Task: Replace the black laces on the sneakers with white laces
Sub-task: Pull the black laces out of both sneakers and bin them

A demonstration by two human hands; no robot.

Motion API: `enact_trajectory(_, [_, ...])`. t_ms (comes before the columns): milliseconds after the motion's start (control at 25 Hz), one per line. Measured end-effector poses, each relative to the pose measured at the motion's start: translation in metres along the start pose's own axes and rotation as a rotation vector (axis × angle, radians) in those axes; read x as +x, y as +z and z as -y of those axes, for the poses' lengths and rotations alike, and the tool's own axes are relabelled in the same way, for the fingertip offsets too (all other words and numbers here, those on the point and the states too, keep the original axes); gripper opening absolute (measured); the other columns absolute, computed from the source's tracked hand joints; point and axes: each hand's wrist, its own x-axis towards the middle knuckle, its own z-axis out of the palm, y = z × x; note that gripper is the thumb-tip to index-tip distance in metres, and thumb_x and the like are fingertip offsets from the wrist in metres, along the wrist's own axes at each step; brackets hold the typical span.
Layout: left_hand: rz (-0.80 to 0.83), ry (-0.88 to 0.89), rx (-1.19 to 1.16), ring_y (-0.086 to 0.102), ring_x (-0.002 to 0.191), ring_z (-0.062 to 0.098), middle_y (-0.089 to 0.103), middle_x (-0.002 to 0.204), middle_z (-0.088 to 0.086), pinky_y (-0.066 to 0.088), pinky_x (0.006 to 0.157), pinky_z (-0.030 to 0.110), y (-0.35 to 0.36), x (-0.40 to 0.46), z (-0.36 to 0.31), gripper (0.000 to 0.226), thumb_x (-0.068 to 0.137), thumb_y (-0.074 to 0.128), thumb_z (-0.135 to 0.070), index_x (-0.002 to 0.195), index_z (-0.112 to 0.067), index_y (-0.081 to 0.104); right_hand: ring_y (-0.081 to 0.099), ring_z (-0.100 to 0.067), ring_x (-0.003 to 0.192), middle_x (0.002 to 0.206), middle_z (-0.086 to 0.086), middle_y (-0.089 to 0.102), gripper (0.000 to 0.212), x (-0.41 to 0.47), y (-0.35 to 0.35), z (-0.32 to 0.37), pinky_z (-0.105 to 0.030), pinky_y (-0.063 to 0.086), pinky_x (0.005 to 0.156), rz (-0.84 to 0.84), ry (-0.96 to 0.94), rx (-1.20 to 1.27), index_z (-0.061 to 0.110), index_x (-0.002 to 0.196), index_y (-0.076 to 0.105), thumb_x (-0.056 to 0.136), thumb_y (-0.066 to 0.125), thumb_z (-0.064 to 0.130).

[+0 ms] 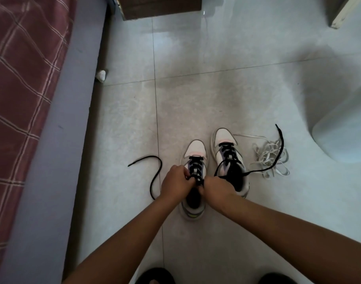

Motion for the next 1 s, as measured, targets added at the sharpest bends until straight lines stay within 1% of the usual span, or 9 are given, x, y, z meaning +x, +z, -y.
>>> enact_trajectory(160, [0.121,-0.101,-0.099,0.052,0.064,0.013,0.057,0.067,0.001,0.040,0.056,0.023,-0.006,0.009,-0.004,0.014,0.079,0.065,-0.019,0.068,-0.014,0.058,0.061,-0.031,0.097,0.108,-0.014,0.063,0.029,0.004,-0.001,0.001,-0.030,0.038,0.065,0.039,-0.023,-0.048,0.006,0.108,0.057,0.097,0.041,0.027])
enact_trajectory(280, [0.259,-0.180,-0.186,0.052,0.065,0.020,0.055,0.071,0.012,0.044,0.061,0.027,-0.015,0.018,-0.006,0.015,0.084,0.065,-0.016,0.072,-0.008,0.060,0.061,-0.031,0.099,0.110,-0.014,0.063,0.028,0.002,0.001,-0.001,-0.031,0.038,0.067,0.029,-0.040,-0.064,0.007,0.110,0.057,0.096,0.042,0.026])
enact_trajectory(440, [0.388,-0.277,-0.216,0.057,0.069,0.024,0.057,0.079,0.017,0.053,0.062,0.030,-0.023,0.027,-0.012,0.011,0.087,0.063,-0.011,0.083,-0.001,0.059,0.060,-0.031,0.102,0.113,-0.014,0.063,0.027,0.003,0.002,-0.002,-0.031,0.037,0.068,0.038,-0.049,-0.096,0.006,0.113,0.056,0.096,0.041,0.020])
enact_trajectory(600, [0.292,-0.199,0.072,0.066,0.082,0.031,0.062,0.080,0.018,0.057,0.070,0.034,-0.022,0.028,-0.026,0.011,0.084,0.058,-0.012,0.087,-0.002,0.062,0.062,-0.031,0.102,0.113,-0.013,0.064,0.025,0.004,0.002,0.001,-0.033,0.042,0.070,0.029,-0.090,-0.200,0.005,0.114,0.056,0.095,0.041,0.013])
enact_trajectory(720, [0.272,-0.080,0.251,0.066,0.086,0.029,0.063,0.086,0.012,0.045,0.063,0.026,-0.020,0.024,-0.034,0.011,0.084,0.055,-0.016,0.082,-0.006,0.059,0.063,-0.030,0.101,0.112,-0.012,0.064,0.025,0.002,0.003,0.002,-0.035,0.046,0.072,0.037,-0.163,-0.309,0.003,0.114,0.057,0.095,0.042,0.006])
enact_trajectory(760, [0.305,-0.046,0.277,0.065,0.088,0.028,0.066,0.091,0.013,0.044,0.063,0.025,-0.020,0.024,-0.034,0.012,0.085,0.054,-0.018,0.084,-0.008,0.059,0.063,-0.030,0.102,0.113,-0.013,0.064,0.025,0.001,0.004,0.003,-0.036,0.047,0.075,0.046,-0.182,-0.335,0.003,0.114,0.057,0.094,0.042,0.005])
enact_trajectory(840, [0.387,-0.016,0.314,0.064,0.096,0.029,0.066,0.105,0.016,0.045,0.068,0.027,-0.020,0.026,-0.030,0.021,0.089,0.052,-0.020,0.102,-0.005,0.061,0.063,-0.031,0.104,0.113,-0.013,0.064,0.025,0.002,0.006,0.003,-0.037,0.048,0.078,0.058,-0.189,-0.342,0.003,0.113,0.058,0.094,0.042,0.005])
enact_trajectory(920, [0.420,0.029,0.457,0.059,0.106,0.029,0.061,0.117,0.016,0.046,0.079,0.031,-0.018,0.027,-0.026,0.029,0.094,0.048,-0.019,0.117,-0.003,0.057,0.062,-0.029,0.105,0.115,-0.012,0.063,0.024,0.005,0.005,0.002,-0.035,0.048,0.079,0.071,-0.155,-0.312,0.005,0.112,0.059,0.094,0.044,0.008])
enact_trajectory(1000, [0.395,0.108,0.573,0.057,0.108,0.028,0.058,0.121,0.015,0.045,0.082,0.034,-0.016,0.028,-0.025,0.028,0.096,0.046,-0.015,0.118,-0.003,0.057,0.062,-0.027,0.105,0.115,-0.011,0.063,0.023,0.008,0.005,0.002,-0.034,0.048,0.080,0.096,-0.120,-0.279,0.007,0.111,0.061,0.095,0.044,0.011])
